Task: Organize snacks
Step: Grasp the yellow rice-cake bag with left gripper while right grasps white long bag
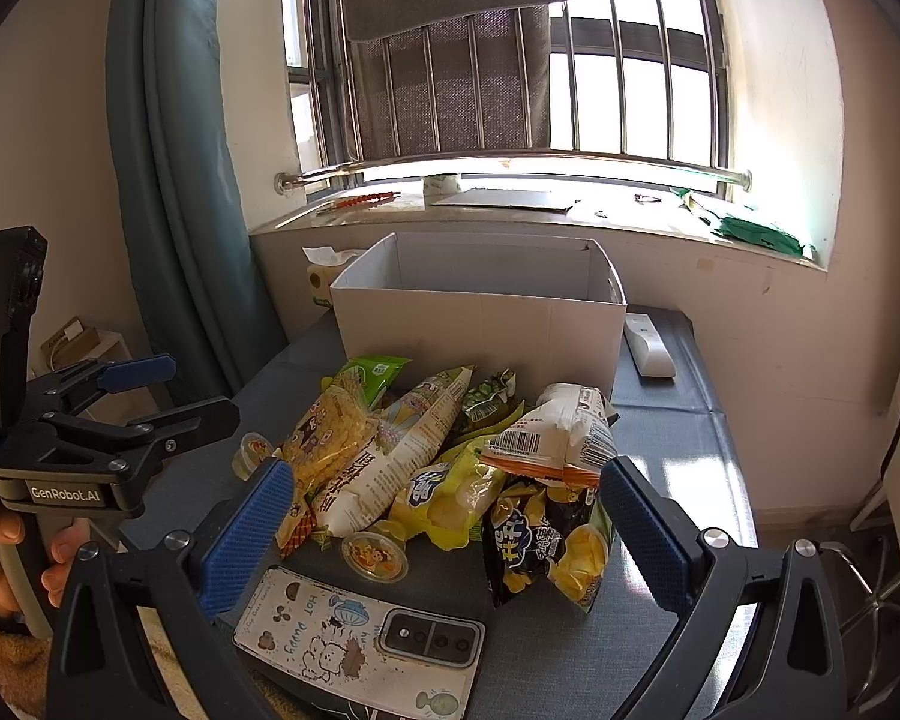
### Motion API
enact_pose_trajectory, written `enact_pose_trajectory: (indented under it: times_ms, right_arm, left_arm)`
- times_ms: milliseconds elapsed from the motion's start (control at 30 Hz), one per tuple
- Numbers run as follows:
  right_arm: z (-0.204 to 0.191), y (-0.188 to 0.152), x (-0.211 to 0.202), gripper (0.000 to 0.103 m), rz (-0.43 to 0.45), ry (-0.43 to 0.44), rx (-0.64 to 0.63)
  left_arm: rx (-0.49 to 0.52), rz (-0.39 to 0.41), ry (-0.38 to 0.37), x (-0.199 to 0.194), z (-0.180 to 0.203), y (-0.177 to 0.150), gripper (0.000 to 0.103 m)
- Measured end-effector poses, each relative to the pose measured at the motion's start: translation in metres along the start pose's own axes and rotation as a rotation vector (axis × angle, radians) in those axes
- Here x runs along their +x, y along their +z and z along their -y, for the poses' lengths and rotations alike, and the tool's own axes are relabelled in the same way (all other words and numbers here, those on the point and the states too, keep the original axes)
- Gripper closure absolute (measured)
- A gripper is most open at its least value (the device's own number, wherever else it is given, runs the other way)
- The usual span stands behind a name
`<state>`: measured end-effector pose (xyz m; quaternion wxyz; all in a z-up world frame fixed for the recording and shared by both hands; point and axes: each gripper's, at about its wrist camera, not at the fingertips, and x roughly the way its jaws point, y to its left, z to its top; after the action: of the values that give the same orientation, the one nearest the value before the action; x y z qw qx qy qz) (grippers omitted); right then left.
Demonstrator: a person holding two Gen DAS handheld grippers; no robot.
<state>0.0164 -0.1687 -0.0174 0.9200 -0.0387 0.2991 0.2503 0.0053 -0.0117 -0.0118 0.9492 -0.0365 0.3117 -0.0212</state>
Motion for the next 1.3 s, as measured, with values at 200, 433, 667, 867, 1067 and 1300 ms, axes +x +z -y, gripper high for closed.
enact_pose_trajectory:
  times_ms: [200, 433, 667, 867, 1067, 1300]
  right_arm:
    - [0.0, -0.004, -0.001, 0.0, -0.006, 0.003, 0.002]
    - [0.009, -0.01, -0.001, 0.0, -0.021, -0.014, 0.019]
    - [0.023, -0.015, 0.002, 0.0, -0.038, -0.034, 0.066]
    - [0.029, -0.012, 0.009, 0.0, -0.054, -0.03, 0.094]
    - [0.047, 0.014, 0.034, 0.0, -0.096, -0.045, 0.125]
    - [0.104, 0.046, 0.117, 0.0, -0.303, 0.005, 0.314]
  left_arm:
    - [0.098, -0.088, -0.107, 0.046, 0.006, -0.005, 0.0]
    - [0.13, -0.202, -0.171, 0.111, -0.006, -0.009, 0.0]
    - [0.13, -0.223, -0.178, 0.124, -0.013, -0.008, 0.028]
    - [0.142, -0.12, -0.148, 0.082, -0.013, 0.003, 0.028]
    - [0.074, 0.01, -0.147, 0.029, -0.024, 0.007, 0.028]
    - [-0.01, 0.073, -0.169, -0.009, -0.042, -0.009, 0.028]
